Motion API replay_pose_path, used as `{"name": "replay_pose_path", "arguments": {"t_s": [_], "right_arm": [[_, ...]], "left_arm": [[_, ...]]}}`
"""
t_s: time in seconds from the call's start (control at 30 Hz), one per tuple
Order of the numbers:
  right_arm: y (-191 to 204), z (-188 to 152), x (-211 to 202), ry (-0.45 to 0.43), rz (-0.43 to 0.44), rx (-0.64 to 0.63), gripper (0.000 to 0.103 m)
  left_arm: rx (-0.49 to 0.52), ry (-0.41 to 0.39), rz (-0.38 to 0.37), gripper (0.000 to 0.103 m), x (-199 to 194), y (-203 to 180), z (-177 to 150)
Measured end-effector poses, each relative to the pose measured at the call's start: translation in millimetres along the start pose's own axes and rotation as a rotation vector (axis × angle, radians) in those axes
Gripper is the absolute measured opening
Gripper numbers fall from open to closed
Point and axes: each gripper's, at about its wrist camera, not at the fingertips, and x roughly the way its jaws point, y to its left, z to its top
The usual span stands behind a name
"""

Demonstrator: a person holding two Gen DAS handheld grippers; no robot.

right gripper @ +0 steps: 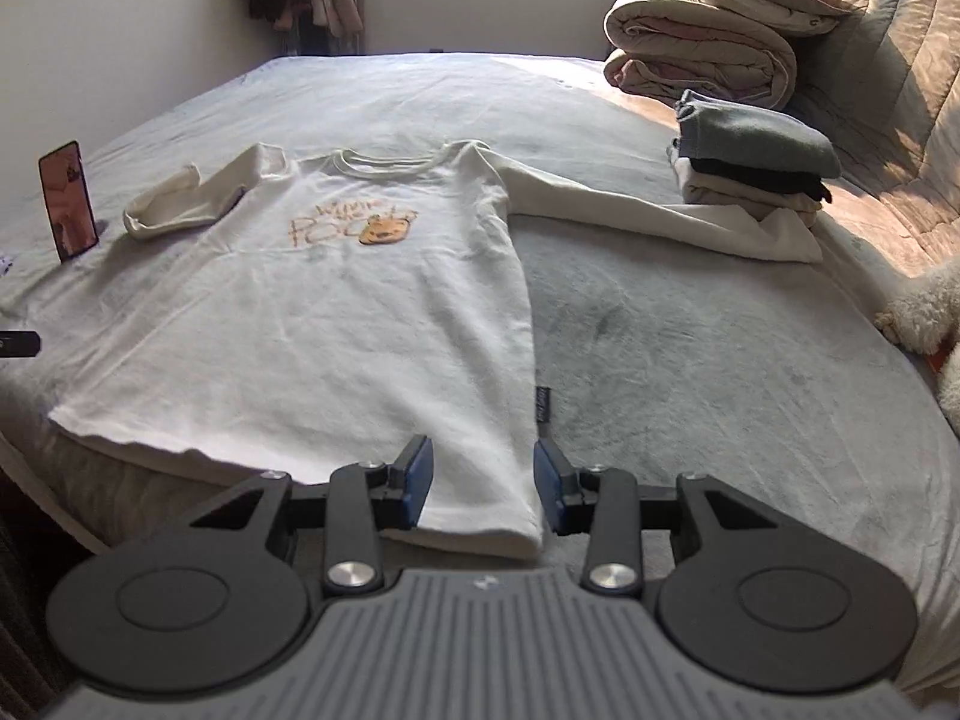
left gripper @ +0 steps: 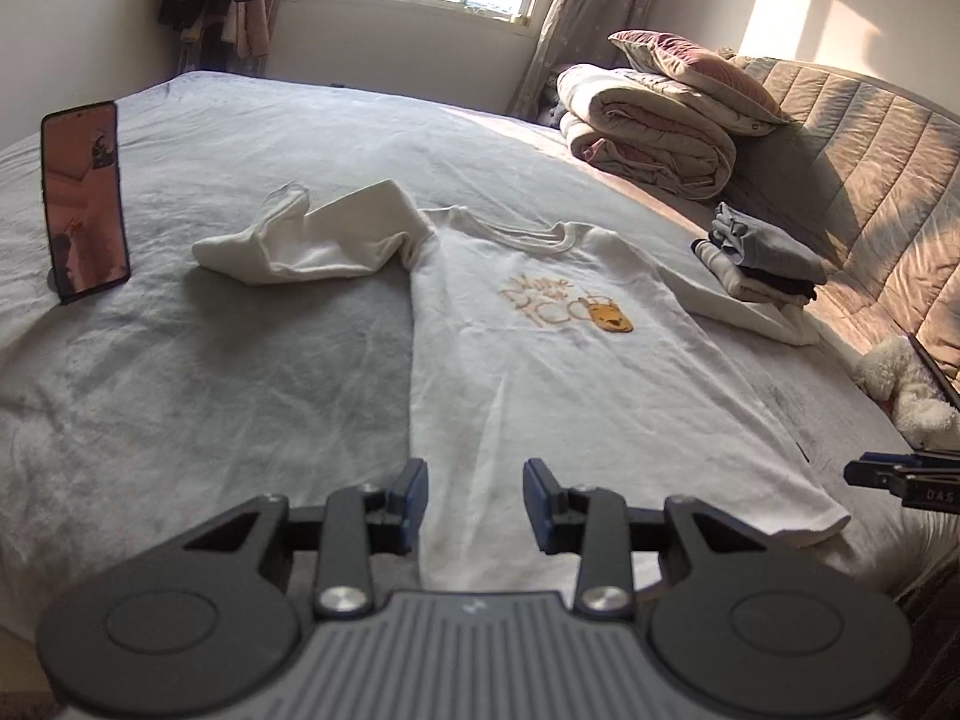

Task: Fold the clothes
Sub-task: 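Release the hem with the left gripper and move both grippers back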

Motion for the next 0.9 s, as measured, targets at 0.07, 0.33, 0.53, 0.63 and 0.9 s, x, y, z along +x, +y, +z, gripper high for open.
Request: {"name": "replay_pose_path", "arguments": {"t_s": [0.07,0.33,0.53,0.63,0.9], "right_arm": [[12.9,5.3,11.6,-0.033,0.035,-0.002,0.040],[45.6,-18.4,53.6,-0.053,0.079,-0.029,0.040],[53.5,-38.0,51.0,-0.056,0.070,-0.118,0.049],[55.6,-38.1,44.2,-0.060,0.092,-0.123,0.049],[61.6,-50.6,37.2,-0.011,0.093,-0.142,0.049]], "left_arm": [[0.028,-0.034,-0.031,0.041,14.8,-20.1,1.8],[0.266,-0.046,-0.059,0.042,65.5,-73.9,-41.9],[0.420,-0.092,-0.042,0.043,50.9,-88.3,-61.5],[0.391,-0.096,-0.143,0.043,41.1,-89.6,-58.5],[0.465,0.031,-0.154,0.043,46.8,-98.9,-73.0]]}}
